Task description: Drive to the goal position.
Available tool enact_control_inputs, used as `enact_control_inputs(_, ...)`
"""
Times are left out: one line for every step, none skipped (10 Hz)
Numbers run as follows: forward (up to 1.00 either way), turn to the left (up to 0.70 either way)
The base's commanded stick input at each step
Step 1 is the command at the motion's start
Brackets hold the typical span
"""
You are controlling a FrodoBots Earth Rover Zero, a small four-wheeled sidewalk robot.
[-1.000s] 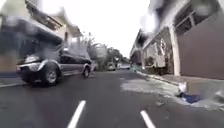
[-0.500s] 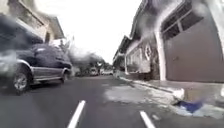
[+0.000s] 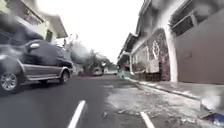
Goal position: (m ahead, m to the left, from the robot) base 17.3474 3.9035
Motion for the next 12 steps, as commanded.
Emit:
enact_control_inputs(1.0,0.2)
enact_control_inputs(1.0,0.07)
enact_control_inputs(1.0,0.07)
enact_control_inputs(1.0,0.09)
enact_control_inputs(1.0,0.09)
enact_control_inputs(1.0,0.06)
enact_control_inputs(1.0,0.1)
enact_control_inputs(1.0,0.03)
enact_control_inputs(1.0,-0.03)
enact_control_inputs(1.0,-0.09)
enact_control_inputs(1.0,-0.16)
enact_control_inputs(1.0,-0.22)
